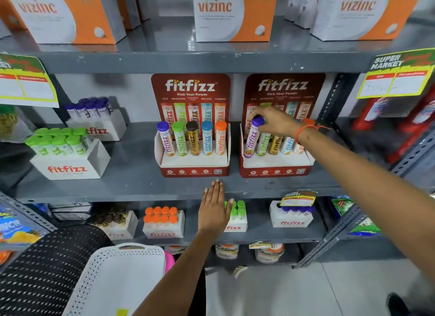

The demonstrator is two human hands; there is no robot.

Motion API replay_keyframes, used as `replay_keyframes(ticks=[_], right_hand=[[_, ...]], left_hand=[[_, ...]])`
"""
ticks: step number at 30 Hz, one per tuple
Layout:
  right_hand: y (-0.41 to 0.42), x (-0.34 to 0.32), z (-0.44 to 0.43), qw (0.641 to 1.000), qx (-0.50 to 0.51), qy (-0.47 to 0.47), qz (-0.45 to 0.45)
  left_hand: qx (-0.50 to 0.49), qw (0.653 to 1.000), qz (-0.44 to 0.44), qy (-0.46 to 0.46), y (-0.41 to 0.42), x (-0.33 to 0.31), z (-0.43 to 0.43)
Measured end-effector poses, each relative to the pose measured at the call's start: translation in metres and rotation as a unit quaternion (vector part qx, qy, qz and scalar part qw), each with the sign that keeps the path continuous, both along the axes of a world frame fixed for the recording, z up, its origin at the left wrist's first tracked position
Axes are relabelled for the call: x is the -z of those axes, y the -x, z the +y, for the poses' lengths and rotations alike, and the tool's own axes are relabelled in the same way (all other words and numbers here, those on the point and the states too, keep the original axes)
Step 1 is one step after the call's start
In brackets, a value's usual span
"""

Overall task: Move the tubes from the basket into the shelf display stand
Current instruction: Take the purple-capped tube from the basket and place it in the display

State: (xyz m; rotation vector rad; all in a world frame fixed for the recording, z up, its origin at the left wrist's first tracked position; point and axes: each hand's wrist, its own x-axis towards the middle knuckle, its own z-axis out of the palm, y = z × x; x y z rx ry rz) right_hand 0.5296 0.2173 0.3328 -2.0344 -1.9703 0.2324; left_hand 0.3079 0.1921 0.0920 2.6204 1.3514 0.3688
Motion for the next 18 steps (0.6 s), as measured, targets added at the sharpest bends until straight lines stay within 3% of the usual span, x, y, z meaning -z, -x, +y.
replay_keyframes(ticks=[18], right_hand=[[0.012,-0.001,0.026,0.988,-0.001,0.022,-0.151]], left_hand=[[0.015,0.998,0.053,0.014,0.004,-0.008,0.001]])
